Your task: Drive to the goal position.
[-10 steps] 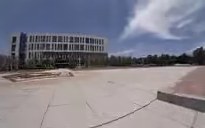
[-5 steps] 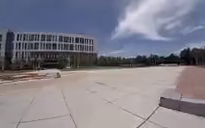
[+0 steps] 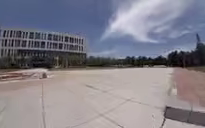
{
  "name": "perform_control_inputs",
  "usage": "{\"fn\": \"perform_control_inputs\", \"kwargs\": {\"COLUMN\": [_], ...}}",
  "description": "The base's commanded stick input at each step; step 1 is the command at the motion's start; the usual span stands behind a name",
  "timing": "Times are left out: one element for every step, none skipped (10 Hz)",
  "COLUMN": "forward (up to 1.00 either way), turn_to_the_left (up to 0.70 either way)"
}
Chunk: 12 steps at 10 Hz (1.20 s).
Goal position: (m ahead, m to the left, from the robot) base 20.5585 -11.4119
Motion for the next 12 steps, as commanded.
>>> {"fn": "perform_control_inputs", "kwargs": {"forward": [1.00, 1.00, 1.00, 1.00, 1.00, 1.00, 1.00, 1.00, 1.00, 1.00, 1.00, 1.00], "turn_to_the_left": [-0.30, -0.30, -0.30, -0.30, -0.30, -0.30, -0.30, -0.30, -0.11, 0.00, 0.00, 0.00]}}
